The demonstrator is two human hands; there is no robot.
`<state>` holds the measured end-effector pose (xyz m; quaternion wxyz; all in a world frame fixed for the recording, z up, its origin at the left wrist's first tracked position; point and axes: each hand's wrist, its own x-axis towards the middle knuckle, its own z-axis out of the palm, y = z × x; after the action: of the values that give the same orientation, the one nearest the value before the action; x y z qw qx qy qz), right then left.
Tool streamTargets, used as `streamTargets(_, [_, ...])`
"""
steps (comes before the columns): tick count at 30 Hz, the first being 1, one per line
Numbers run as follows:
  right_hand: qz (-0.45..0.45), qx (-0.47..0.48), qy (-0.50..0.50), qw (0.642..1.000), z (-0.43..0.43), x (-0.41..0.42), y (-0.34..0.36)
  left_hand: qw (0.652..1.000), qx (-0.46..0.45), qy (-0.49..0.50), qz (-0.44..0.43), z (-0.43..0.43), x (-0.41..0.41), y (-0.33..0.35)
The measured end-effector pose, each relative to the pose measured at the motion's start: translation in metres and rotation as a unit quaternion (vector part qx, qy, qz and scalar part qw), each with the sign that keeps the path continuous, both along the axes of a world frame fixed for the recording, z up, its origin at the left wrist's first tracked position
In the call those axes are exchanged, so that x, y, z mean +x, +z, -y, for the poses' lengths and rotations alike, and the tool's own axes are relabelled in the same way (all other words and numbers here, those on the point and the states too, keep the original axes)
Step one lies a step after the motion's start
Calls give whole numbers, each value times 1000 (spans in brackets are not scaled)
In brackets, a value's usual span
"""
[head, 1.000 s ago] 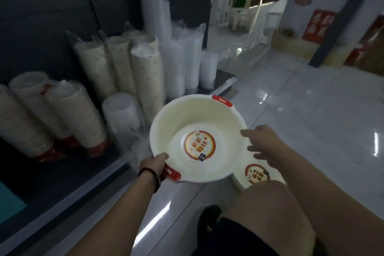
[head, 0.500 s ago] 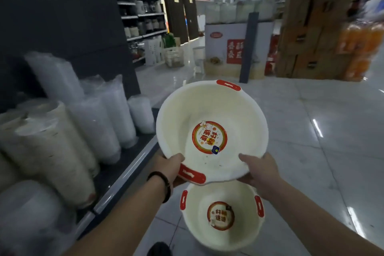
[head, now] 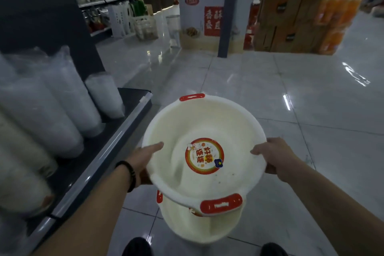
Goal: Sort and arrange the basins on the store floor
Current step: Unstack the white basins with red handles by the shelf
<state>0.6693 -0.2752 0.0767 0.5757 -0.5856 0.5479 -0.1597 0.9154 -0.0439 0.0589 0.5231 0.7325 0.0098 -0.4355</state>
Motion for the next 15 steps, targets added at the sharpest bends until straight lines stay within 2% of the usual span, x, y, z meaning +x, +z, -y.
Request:
streamTargets(3, [55, 2, -30, 998, 0, 1, -6, 998, 9, 45, 31, 3, 6, -18])
streamTargets(5, [102, 36, -60, 992, -1, 2, -9, 996, -20, 85, 36, 10, 6, -21])
streamTargets(9, [127, 123, -30, 984, -20, 14, -10, 983, -103, 154, -6, 27, -12, -21])
streamTargets(12, [141, 96, -87, 981, -35, 27, -12, 983, -136, 120, -39, 36, -34, -5])
streamTargets(15, [122, 62, -135, 981, -30, 27, -14, 992, -100, 57, -49, 32, -36, 10])
